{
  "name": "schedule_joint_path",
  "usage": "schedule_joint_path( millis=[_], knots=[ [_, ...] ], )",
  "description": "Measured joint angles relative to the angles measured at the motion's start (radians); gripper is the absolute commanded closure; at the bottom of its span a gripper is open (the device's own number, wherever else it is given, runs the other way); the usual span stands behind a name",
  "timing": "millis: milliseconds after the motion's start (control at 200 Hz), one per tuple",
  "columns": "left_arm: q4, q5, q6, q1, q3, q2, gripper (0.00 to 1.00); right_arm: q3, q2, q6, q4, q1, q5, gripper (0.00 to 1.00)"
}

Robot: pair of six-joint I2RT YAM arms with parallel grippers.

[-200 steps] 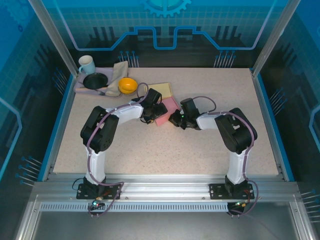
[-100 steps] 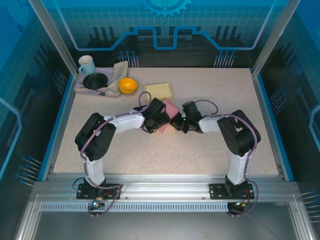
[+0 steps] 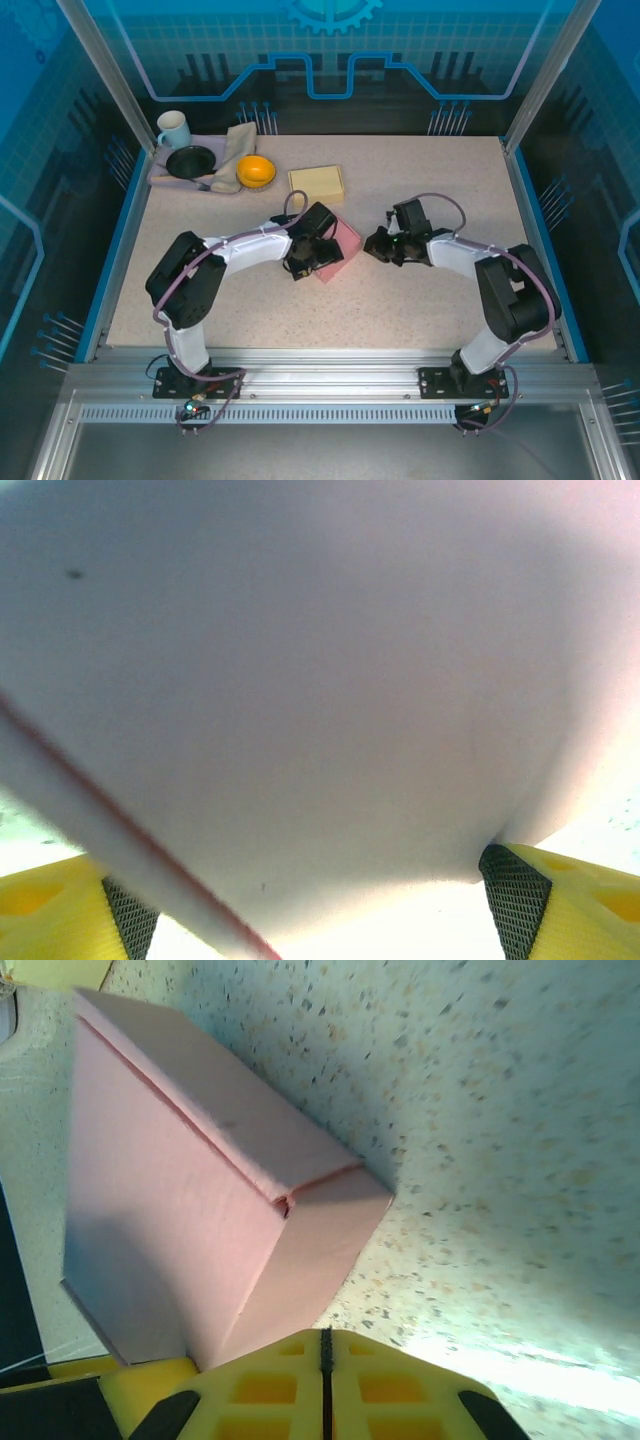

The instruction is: Fold the paper box

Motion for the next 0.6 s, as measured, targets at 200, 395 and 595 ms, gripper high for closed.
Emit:
schedule_joint_path(
  millis=[200, 395, 595],
  knots=[
    [-0.084, -0.023, 0.084, 0.031, 0.085, -0.016, 0.14, 0.015, -0.016, -0.103, -0.111, -0.039, 0.008, 0.91],
    [-0.045, 0.018, 0.247, 0.107, 0.167, -0.043, 0.15, 0.017, -0.015, -0.124, -0.135, -0.038, 0.007, 0.92],
    [0.05, 0.09, 0.438, 0.208, 0.196, 0.033, 0.17, 0.017, 0.032, -0.08, -0.057, -0.038, -0.009, 0.95]
  ],
)
